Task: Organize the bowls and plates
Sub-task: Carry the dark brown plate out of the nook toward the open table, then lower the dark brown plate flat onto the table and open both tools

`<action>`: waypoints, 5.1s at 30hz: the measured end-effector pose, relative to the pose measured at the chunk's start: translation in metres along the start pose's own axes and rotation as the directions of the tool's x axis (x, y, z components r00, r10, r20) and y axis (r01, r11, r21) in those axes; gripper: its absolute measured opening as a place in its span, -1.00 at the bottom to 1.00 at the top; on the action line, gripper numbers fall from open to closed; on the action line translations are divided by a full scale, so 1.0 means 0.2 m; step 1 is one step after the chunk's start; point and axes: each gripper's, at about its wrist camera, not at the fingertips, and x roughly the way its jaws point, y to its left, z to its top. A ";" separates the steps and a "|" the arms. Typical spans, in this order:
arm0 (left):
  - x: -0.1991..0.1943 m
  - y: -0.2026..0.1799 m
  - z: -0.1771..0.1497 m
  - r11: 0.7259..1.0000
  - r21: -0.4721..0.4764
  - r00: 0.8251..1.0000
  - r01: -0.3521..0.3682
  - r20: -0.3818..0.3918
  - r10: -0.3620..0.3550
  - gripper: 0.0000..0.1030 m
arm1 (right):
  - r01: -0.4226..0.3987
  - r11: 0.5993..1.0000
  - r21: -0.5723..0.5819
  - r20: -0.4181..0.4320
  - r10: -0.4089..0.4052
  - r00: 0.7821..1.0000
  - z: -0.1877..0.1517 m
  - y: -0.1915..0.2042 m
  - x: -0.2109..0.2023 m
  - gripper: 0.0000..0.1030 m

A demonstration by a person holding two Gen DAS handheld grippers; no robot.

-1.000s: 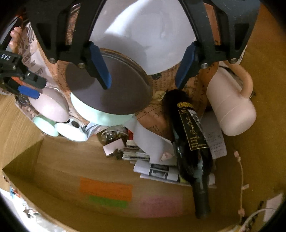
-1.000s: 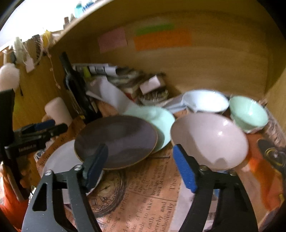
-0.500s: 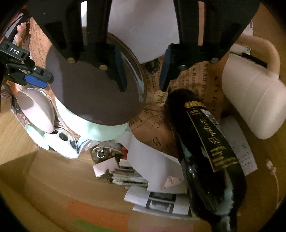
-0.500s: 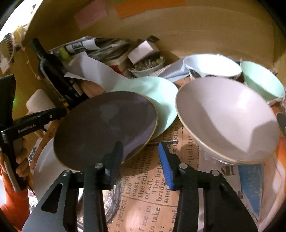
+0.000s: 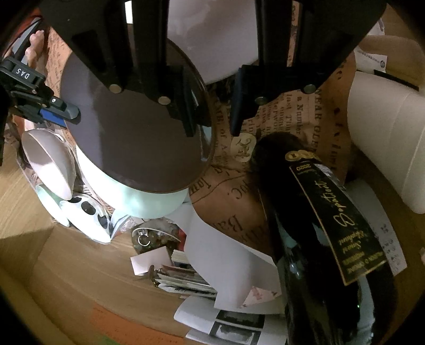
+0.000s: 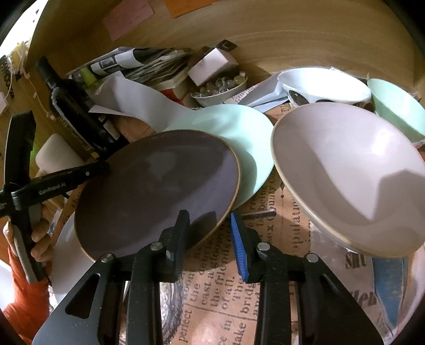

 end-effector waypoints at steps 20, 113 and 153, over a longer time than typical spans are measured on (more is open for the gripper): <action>0.00 -0.07 -0.04 0.998 0.061 0.999 0.034 -0.014 -0.034 -0.52 | 0.046 0.999 -0.025 0.022 -0.045 0.999 -0.01 0.01 -0.01 -0.49; -0.46 -0.74 -0.68 0.996 -0.048 0.988 0.076 0.139 -0.069 -0.52 | 0.046 0.988 -0.145 0.121 -0.028 0.992 -0.46 -0.28 -0.72 -0.48; -0.47 -0.85 -0.64 0.999 0.051 0.977 0.004 0.211 -0.015 0.04 | 0.138 0.980 -0.141 0.202 -0.108 0.974 -0.41 -0.36 -0.75 -0.07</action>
